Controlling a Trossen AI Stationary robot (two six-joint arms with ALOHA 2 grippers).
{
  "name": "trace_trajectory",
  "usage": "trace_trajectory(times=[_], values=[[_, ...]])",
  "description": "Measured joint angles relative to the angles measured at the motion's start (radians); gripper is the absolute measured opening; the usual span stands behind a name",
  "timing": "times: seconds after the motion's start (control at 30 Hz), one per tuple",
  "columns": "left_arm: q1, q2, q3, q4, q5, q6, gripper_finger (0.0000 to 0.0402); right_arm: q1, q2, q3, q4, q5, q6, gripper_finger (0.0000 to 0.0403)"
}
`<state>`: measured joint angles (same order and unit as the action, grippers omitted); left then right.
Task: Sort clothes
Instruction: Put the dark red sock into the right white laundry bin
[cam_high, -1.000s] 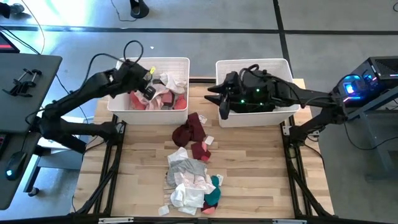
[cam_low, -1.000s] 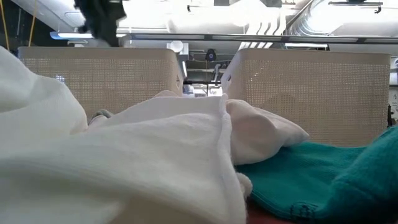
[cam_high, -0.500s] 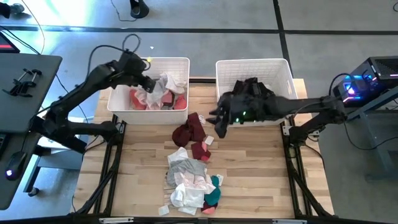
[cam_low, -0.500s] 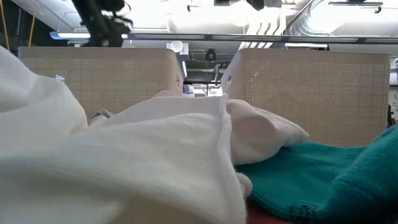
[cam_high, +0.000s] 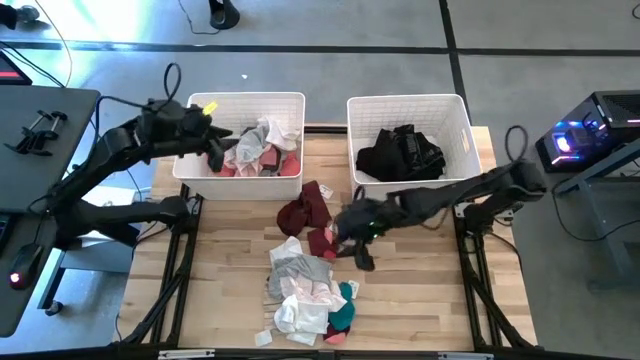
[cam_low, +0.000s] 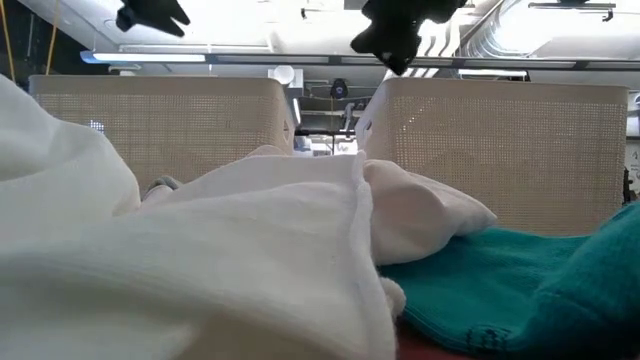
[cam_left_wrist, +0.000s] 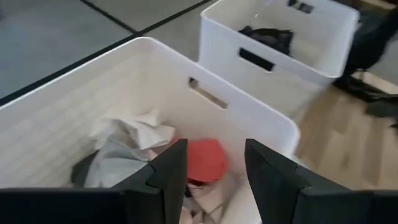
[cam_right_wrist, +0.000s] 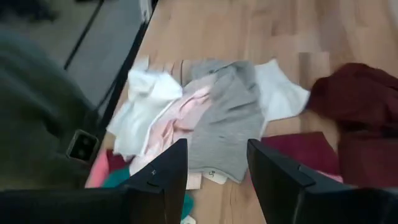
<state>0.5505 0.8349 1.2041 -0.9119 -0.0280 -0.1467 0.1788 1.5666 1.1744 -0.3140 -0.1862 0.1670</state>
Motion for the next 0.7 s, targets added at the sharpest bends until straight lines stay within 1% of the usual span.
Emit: trace_trajectory(times=[0.1, 0.2, 0.27, 0.33, 0.37, 0.57, 0.63, 0.7], values=[[-0.037, -0.008, 0.000, 0.000, -0.003, -0.008, 0.0146, 0.008, 0.074, 0.016, -0.017, 0.025, -0.082, 0.0154], [-0.054, 0.000, 0.000, 0.000, -0.010, -0.008, 0.0146, -0.008, 0.148, 0.017, -0.018, 0.062, -0.175, 0.0154], [-0.059, 0.013, 0.000, 0.000, -0.010, -0.008, 0.0146, -0.032, 0.194, 0.017, -0.017, 0.052, -0.234, 0.0154], [-0.061, 0.032, 0.000, 0.001, -0.011, -0.008, 0.0146, -0.055, 0.244, 0.018, -0.017, 0.010, -0.301, 0.0154], [-0.061, 0.042, 0.000, 0.001, -0.011, -0.008, 0.0146, -0.064, 0.270, 0.018, -0.017, 0.005, -0.323, 0.0154], [-0.062, 0.093, 0.000, -0.008, -0.010, -0.009, 0.0146, -0.080, 0.396, 0.018, 0.051, 0.037, -0.298, 0.0149], [-0.064, 0.102, 0.000, -0.008, -0.010, -0.008, 0.0146, -0.079, 0.423, 0.020, 0.064, 0.062, -0.285, 0.0132], [-0.070, 0.108, 0.000, -0.006, -0.010, -0.008, 0.0146, -0.073, 0.430, 0.022, 0.050, 0.095, -0.252, 0.0099]])
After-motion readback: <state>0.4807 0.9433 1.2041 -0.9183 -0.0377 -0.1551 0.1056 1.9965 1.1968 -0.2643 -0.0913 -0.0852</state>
